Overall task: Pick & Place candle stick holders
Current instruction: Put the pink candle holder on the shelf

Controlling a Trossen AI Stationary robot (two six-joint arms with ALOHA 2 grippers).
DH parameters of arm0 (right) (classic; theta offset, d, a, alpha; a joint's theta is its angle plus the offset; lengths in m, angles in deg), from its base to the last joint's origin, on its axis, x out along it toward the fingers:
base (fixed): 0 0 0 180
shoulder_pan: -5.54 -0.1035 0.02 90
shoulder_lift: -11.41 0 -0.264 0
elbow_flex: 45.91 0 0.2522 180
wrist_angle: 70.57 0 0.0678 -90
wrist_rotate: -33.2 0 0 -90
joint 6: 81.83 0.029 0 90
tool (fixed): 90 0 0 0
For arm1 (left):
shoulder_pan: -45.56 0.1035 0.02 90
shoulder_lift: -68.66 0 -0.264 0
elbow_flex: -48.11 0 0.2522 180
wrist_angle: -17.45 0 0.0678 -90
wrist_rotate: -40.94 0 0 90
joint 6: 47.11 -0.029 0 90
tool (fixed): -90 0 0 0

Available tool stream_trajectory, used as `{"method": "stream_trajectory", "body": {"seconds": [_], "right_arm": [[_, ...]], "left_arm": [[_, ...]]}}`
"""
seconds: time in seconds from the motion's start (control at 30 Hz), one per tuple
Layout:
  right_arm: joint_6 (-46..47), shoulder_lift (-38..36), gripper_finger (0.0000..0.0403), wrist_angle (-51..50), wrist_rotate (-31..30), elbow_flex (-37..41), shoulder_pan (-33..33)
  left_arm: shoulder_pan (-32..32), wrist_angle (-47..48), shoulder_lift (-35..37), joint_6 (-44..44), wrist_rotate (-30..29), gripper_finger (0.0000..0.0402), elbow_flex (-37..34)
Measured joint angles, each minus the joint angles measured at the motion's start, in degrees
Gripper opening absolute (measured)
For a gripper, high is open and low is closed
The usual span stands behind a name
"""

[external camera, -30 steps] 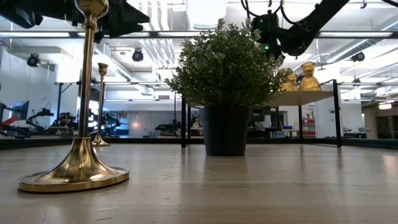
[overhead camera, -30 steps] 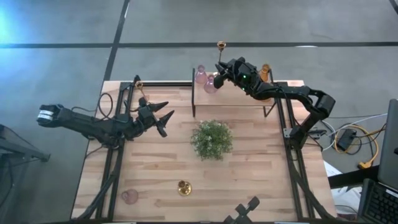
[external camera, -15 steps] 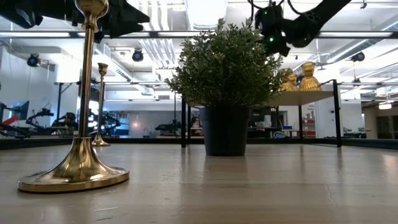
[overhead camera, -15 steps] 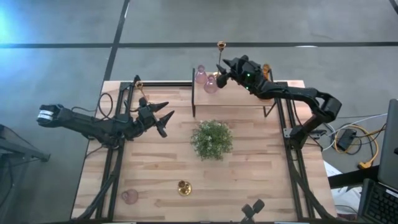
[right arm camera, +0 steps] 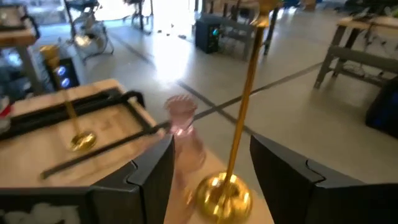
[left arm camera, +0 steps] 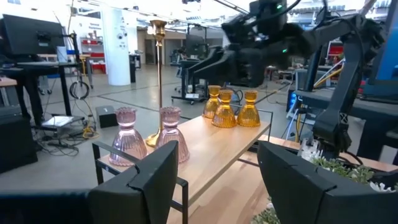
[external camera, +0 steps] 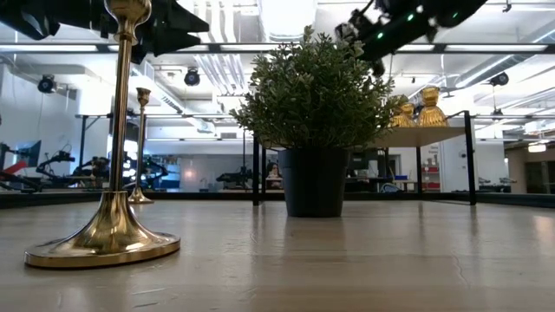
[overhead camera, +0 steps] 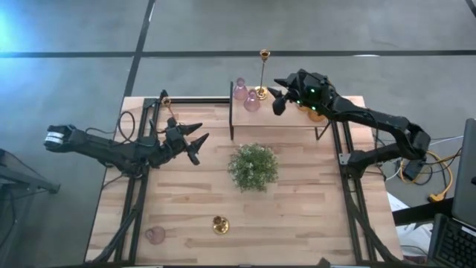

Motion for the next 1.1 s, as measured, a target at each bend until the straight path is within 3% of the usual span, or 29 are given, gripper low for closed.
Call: {"method": "stream_trajectory", "body": {"seconds": [0.23, 0.37, 0.47, 0.67, 0.9, 1.03, 1.1], "right_arm": [[1.9, -8.6, 0.0194, -13.9, 0.1, 0.0, -5.6], [2.5, -11.6, 0.0182, -17.4, 0.3, 0.3, -10.8], [2.4, -12.9, 0.0175, -19.6, 0.5, 0.5, -15.1], [2.5, -13.2, 0.0164, -20.1, 0.3, 0.7, -20.9], [2.6, -11.9, 0.0157, -19.6, -0.1, 0.7, -22.0], [2.4, -11.0, 0.0154, -19.4, -0.2, 0.7, -22.0], [2.4, -10.6, 0.0152, -19.1, -0.2, 0.7, -22.0]], "left_arm": [[0.0, 1.3, 0.4, -0.7, 0.7, 0.0225, 0.0], [0.0, 8.5, 3.1, -1.0, 6.5, 0.0225, 0.6], [-0.1, 28.2, 6.2, 3.9, 11.0, 0.0225, 6.6], [-1.4, 73.5, 4.6, 20.4, 21.2, 0.0225, 28.2], [-9.9, 106.9, -6.7, 32.0, 27.6, 0.0225, 47.2], [-18.7, 122.0, -14.0, 40.8, 28.7, 0.0225, 50.7], [-22.8, 125.2, -16.9, 44.2, 29.7, 0.0225, 50.8]]}}
